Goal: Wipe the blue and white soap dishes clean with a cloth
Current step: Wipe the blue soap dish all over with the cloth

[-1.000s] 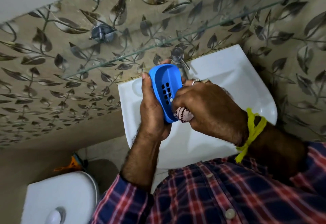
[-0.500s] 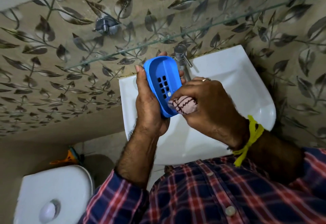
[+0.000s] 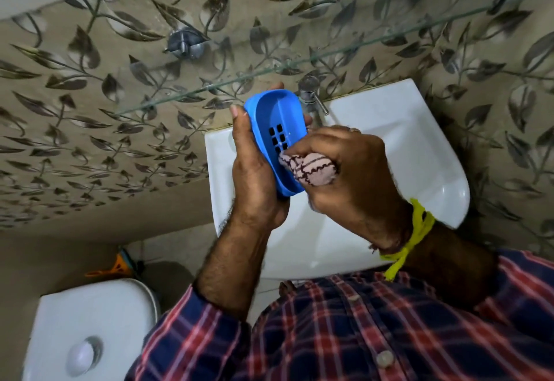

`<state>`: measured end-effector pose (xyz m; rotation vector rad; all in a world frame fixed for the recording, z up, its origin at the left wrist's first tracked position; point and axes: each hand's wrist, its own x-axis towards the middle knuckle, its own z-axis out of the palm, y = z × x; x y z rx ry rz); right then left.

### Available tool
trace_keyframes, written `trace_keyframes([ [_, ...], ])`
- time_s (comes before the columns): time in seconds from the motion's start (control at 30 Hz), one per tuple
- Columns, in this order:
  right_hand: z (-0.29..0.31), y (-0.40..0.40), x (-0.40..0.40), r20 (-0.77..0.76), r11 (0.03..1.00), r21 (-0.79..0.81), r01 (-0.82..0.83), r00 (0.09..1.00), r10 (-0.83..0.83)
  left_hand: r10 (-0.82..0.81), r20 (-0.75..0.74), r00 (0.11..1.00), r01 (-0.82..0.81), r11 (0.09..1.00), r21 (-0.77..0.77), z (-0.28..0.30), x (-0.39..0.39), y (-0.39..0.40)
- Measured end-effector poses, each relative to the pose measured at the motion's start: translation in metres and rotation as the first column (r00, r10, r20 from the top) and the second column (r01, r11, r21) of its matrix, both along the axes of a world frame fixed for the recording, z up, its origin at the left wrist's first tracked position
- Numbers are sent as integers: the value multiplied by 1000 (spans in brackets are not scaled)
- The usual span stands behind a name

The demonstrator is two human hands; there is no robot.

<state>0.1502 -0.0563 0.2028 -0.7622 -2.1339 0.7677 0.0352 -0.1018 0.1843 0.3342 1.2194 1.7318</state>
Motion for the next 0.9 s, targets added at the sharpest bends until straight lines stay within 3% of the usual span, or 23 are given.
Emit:
trace_keyframes([
  [0.1, 0, 4, -1, -79, 994, -36, 108, 991, -110, 44, 5, 999, -44, 998, -34, -2, 8, 2],
  [0.27, -1, 5, 0, -7, 999, 39, -28, 1000, 28, 25, 11, 1000, -25, 999, -25, -1, 8, -2],
  [0.37, 1, 12, -1, -74, 996, -2, 90, 993, -90, -4, 27, 1000, 5, 999, -38, -7, 17, -2],
  [0.5, 2, 5, -6, -22, 998, 34, -56, 998, 57, -11, 31, 999, 11, 1000, -11, -4, 11, -2],
  [0.63, 6, 16, -6, -79, 988, 13, 157, 985, -155, -17, -6, 1000, 17, 1000, -16, -11, 21, -3],
  [0.77, 6, 9, -13, -72, 1000, 31, -4, 997, 7, 5, 27, 1000, -6, 999, 40, -9, 13, -1],
  [0.9, 4, 18, -12, -95, 982, -14, 190, 977, -191, -22, -5, 1000, 22, 999, 34, -13, 22, -3],
])
